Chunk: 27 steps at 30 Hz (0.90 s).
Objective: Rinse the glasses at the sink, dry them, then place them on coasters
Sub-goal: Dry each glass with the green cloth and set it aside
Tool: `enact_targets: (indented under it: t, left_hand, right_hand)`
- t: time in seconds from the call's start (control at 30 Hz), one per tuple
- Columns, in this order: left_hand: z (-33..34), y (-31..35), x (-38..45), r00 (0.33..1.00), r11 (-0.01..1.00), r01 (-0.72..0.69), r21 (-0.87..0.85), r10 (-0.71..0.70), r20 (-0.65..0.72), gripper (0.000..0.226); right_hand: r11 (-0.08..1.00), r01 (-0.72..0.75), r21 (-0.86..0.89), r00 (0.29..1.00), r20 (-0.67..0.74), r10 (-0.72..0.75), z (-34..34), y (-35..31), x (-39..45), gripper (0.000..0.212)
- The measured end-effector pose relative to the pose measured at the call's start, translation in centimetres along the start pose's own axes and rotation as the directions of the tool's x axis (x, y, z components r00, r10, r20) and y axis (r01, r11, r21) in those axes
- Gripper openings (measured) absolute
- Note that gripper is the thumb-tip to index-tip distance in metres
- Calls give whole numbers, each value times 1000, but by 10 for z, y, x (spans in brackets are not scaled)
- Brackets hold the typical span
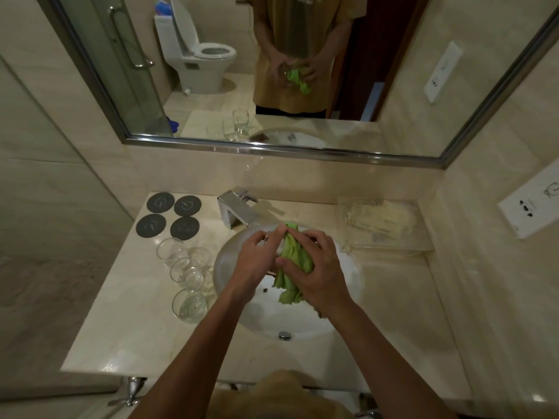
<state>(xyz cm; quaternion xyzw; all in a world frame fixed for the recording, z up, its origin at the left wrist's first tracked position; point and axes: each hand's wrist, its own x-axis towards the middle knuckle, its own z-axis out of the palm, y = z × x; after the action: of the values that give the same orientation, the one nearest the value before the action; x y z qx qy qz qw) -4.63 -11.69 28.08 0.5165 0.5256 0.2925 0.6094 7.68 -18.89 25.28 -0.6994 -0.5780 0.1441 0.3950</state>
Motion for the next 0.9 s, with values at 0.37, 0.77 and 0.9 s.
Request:
enact_targets:
  t: [0.37, 0.77, 0.9]
  left_hand:
    - [-5, 2, -9, 963, 979, -193, 70, 203, -179, 54]
    - [-1, 13, -1, 998, 998, -38, -53, 35, -45, 41]
    - [1, 16, 1, 998, 998, -28, -53, 24, -63, 46]
  right_hand:
    - [852, -266, 451, 955, 245, 169, -6, -25, 6, 23]
    - [853, 465, -236, 866, -78, -494, 1, 2, -3, 69]
    - [967, 244, -66, 963, -97, -250, 4, -6, -5, 76]
